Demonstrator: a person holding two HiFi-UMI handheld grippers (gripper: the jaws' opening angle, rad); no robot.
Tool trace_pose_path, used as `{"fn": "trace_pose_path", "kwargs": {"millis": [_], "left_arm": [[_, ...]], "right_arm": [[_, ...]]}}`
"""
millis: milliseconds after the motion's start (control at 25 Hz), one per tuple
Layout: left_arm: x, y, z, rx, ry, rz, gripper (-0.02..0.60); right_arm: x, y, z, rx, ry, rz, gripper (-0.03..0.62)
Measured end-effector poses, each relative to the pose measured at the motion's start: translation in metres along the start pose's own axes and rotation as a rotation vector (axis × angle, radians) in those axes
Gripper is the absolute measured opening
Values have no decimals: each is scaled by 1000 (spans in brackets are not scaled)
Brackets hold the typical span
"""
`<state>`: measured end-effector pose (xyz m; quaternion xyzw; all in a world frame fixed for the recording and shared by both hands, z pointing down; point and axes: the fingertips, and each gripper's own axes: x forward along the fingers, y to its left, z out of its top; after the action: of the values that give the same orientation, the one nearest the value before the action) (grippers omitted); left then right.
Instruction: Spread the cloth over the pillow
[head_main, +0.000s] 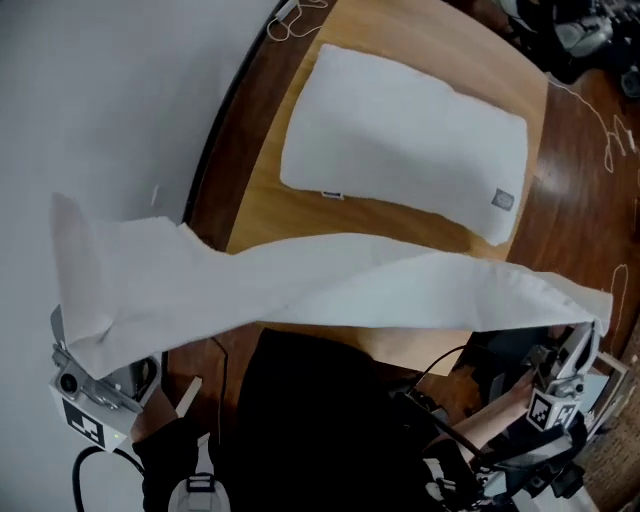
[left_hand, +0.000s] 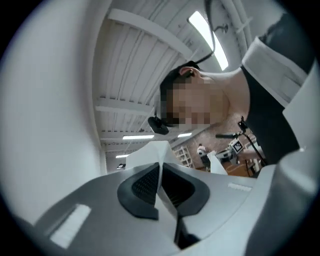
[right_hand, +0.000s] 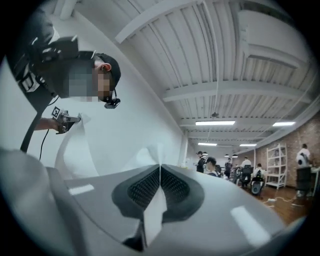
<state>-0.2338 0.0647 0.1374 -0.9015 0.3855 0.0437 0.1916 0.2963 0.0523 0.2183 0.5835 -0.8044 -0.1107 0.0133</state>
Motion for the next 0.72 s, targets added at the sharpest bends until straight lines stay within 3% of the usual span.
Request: {"fn": "trace_pose_path", "kwargs": {"millis": [120,280,560,720], "left_arm": [[20,32,-25,-48,-22,28,6],[89,82,-131,-225,47,56,6],[192,126,-319,-366,318,53,6],[221,135,-404,-461,442,112,6]], "right_arm": [[-1,-45,3,-8,15,-43,8],[31,-83,-25,11,73,-31,8],[137,-129,-154,127,254,24,8],[196,-148,-242,193,407,63,8]]}}
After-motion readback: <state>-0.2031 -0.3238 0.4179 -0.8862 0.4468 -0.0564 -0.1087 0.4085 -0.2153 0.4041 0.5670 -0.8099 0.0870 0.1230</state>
